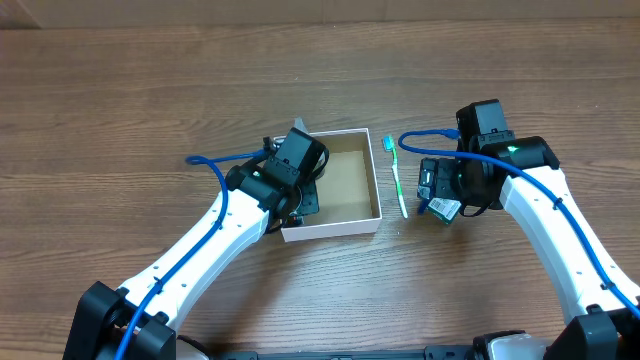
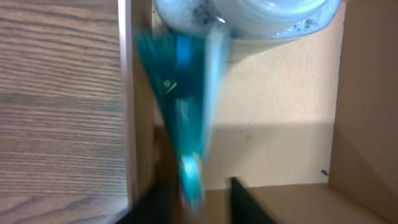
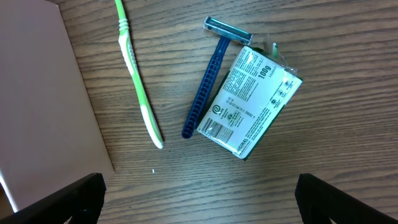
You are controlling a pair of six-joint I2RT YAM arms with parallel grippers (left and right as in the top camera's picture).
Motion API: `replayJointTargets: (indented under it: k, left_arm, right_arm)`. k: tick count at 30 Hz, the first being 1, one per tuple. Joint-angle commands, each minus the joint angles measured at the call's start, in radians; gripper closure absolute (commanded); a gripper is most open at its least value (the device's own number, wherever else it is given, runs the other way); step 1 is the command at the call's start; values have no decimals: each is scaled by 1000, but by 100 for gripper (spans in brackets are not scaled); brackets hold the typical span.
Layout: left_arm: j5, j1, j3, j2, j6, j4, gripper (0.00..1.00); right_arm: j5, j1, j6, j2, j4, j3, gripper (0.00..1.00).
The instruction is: Pack container
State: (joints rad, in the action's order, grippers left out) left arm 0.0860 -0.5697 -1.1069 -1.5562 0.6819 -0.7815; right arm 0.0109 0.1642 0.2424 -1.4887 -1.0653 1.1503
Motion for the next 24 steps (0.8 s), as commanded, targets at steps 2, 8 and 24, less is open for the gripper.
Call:
replayJointTargets:
  k: [2,8,24]
  left_arm:
    - [-31,-7,-27,2,6,-1,49]
    - [8,-6,-149,54,2,-37,48]
    - [194,449,-204,132,-84,-285,0]
  right_arm:
    - [-10,-3,5,9,5,23,0]
    - [-10,-3,5,9,5,23,0]
    - [-10,-3,5,9,5,23,0]
